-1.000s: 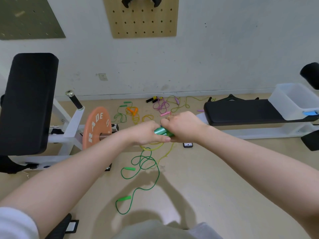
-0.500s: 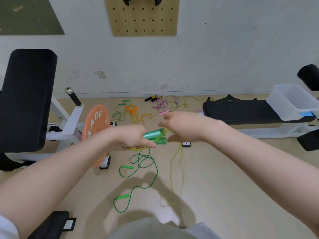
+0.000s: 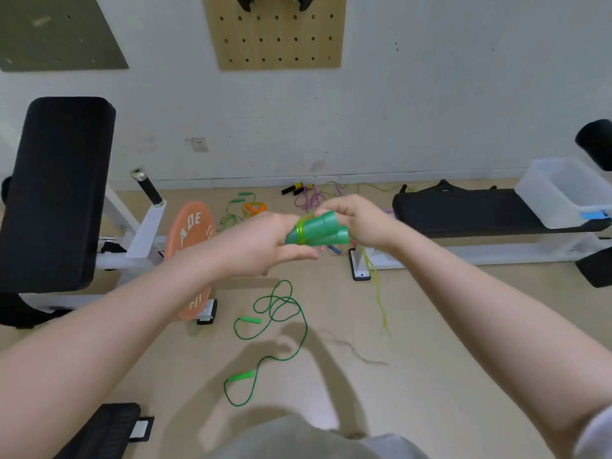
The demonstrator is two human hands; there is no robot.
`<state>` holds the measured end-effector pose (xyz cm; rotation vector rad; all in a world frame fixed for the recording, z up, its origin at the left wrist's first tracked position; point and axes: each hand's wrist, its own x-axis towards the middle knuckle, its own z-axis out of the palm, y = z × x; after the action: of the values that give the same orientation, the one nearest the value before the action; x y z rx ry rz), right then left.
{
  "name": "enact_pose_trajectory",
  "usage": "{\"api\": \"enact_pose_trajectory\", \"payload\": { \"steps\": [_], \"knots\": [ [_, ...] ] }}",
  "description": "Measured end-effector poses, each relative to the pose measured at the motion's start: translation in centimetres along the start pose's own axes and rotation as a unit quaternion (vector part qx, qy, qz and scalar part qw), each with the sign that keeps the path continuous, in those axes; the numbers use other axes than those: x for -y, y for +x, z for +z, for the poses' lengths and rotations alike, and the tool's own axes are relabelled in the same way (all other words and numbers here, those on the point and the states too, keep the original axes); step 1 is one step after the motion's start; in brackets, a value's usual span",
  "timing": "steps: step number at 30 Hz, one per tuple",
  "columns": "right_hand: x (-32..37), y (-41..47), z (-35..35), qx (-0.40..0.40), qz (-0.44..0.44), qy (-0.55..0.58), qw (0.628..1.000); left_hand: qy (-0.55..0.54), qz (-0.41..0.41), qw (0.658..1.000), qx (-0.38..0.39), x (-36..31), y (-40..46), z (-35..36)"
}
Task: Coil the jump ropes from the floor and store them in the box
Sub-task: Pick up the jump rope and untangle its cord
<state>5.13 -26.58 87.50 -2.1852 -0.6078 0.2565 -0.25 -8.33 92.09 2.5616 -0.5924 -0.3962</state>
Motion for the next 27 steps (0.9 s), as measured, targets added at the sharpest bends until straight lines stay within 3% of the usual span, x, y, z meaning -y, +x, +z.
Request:
{"api": "enact_pose_trajectory", "payload": {
  "steps": [5,8,12,17,19,22,25,27],
  "knots": [
    [0.8,-1.1,4.4,-0.013,0.044,-0.009,0.999,0.022,-0.071,0.991,-0.112,1.3,0.9,0.5],
    [0.9,-1.1,5.1,0.070,0.060,-0.125,0.988,0.104,-0.118,0.986,-0.064,2.6,1.8,1.3],
    [2.7,-1.9,5.1,0.188,0.025,-0.267,0.945,0.202,-0.122,0.971,0.027,3.3,2.1,2.5],
    [6.3,-2.0,3.3,0.191,-0.050,-0.392,0.899,0.276,-0.088,0.953,0.087,3.4,2.3,3.9],
    [7.5,-1.6,1.8,0.162,-0.082,-0.374,0.910,0.280,-0.069,0.951,0.109,3.2,2.3,4.1],
    [7.4,-0.8,-0.1,0.095,-0.095,-0.268,0.954,0.259,-0.017,0.958,0.120,2.8,1.9,4.2],
    [5.4,-0.3,-1.0,0.029,-0.041,-0.092,0.994,0.205,0.032,0.976,0.063,2.0,1.2,3.1],
    [3.9,-0.3,-1.0,0.000,-0.002,0.028,1.000,0.136,0.039,0.990,0.008,1.4,0.5,2.3]
  ]
}}
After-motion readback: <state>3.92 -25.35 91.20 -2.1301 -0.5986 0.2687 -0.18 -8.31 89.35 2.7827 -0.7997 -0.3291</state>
